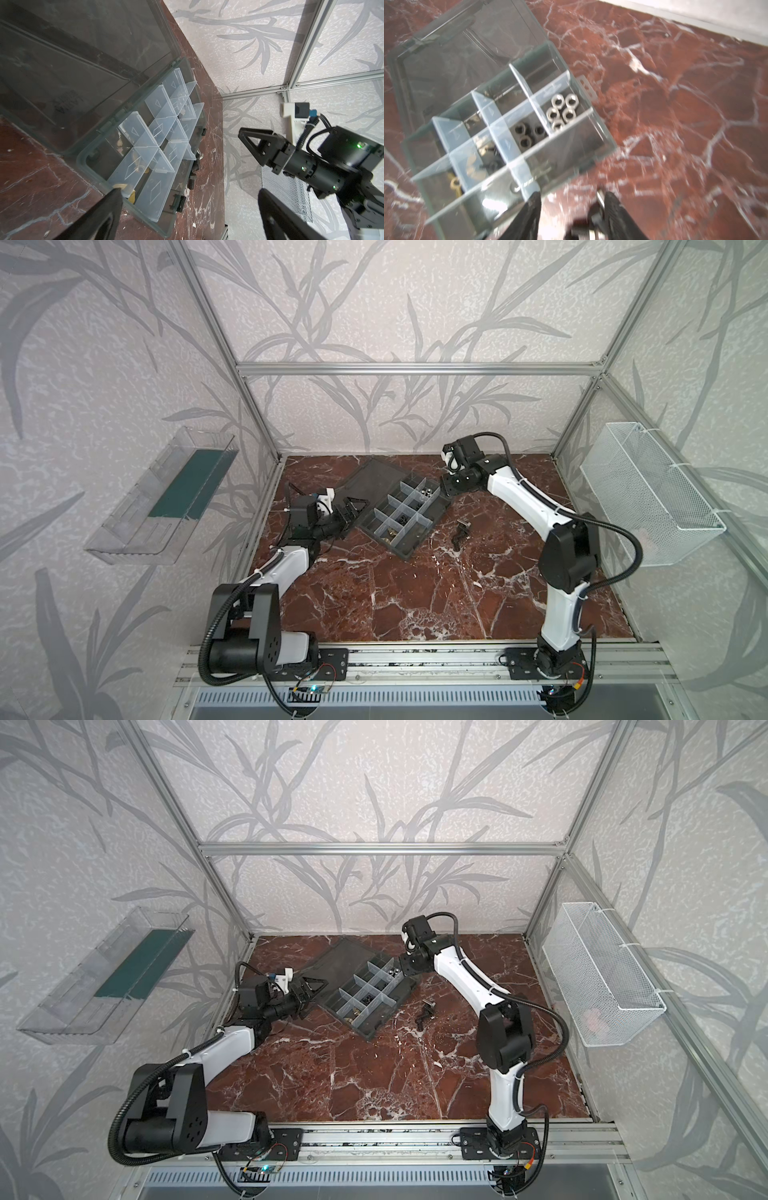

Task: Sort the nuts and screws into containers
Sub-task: 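Move the right gripper back toward the hex bolts, then lower the right gripper and close it on a black hex bolt head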

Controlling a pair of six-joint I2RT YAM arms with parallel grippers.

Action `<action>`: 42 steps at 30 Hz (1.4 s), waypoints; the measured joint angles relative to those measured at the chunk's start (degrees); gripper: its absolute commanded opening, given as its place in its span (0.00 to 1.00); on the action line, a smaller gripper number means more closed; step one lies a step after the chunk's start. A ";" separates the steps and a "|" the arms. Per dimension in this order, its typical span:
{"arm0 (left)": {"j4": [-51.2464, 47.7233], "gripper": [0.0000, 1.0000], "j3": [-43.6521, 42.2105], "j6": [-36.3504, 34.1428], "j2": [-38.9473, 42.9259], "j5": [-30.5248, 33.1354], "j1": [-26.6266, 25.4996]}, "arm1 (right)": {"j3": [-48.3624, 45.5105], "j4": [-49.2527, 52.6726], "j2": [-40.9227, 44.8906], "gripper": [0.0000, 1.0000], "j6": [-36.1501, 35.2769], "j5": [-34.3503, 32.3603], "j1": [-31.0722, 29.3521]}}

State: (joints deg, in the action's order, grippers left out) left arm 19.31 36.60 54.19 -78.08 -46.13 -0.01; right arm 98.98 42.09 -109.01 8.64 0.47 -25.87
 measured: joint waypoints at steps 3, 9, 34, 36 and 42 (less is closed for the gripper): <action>0.00 0.99 0.00 0.00 0.00 0.00 0.00 | -8.94 0.28 5.57 0.52 2.08 0.02 -0.04; -0.02 0.99 0.02 0.02 -0.11 -0.02 0.00 | -25.88 -1.11 9.09 0.52 7.02 1.11 -0.57; -0.02 1.00 0.04 0.04 -0.13 -0.02 0.00 | -31.28 -13.31 1.60 0.49 12.63 3.04 -3.15; 0.00 1.00 0.04 0.07 -0.15 -0.02 0.00 | -30.34 -13.20 0.85 0.45 12.50 2.56 -3.72; 0.02 0.99 0.04 0.11 -0.79 -0.04 0.00 | -28.57 -11.72 -0.48 0.32 11.85 0.52 -5.22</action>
State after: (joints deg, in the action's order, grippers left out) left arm 19.33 36.64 54.30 -78.87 -46.17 -0.01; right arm 70.41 30.37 -109.49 20.49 0.99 -31.09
